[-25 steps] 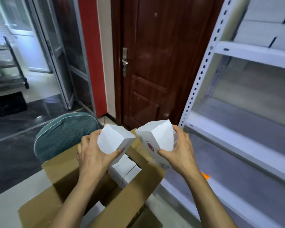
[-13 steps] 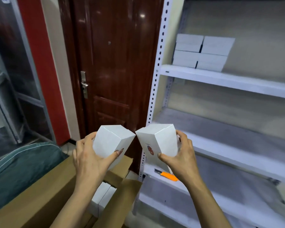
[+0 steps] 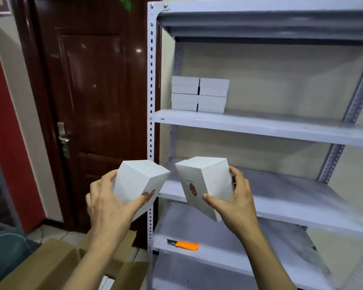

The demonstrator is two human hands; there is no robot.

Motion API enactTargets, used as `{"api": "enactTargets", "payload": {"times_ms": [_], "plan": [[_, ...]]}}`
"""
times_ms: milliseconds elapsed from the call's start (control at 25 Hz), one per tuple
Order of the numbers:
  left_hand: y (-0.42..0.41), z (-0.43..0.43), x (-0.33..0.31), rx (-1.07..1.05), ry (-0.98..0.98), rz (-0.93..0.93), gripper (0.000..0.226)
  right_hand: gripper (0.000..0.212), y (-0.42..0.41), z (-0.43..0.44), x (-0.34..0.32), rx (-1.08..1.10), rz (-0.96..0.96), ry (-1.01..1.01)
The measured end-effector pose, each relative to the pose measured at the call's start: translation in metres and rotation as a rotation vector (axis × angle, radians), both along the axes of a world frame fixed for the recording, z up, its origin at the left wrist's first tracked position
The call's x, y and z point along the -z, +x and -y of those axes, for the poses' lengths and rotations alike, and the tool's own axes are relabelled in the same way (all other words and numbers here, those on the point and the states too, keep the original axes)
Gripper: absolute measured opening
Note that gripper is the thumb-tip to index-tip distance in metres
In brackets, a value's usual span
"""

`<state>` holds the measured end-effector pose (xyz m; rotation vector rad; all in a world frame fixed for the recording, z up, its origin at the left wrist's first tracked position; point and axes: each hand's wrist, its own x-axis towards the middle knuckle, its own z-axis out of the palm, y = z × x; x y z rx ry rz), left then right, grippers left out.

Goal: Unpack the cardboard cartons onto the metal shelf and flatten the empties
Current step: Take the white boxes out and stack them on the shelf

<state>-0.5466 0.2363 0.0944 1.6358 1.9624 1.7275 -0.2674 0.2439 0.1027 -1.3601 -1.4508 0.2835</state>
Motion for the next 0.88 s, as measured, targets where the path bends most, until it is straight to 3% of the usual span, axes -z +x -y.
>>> {"api": "enactTargets", "payload": {"times_ms": [880], "plan": [[0.196,-0.033,-0.159,0.075,0.341,0.024,0.085,0.1,0.186,-0.025,-0.162,0.093,-0.024,0.343]]}}
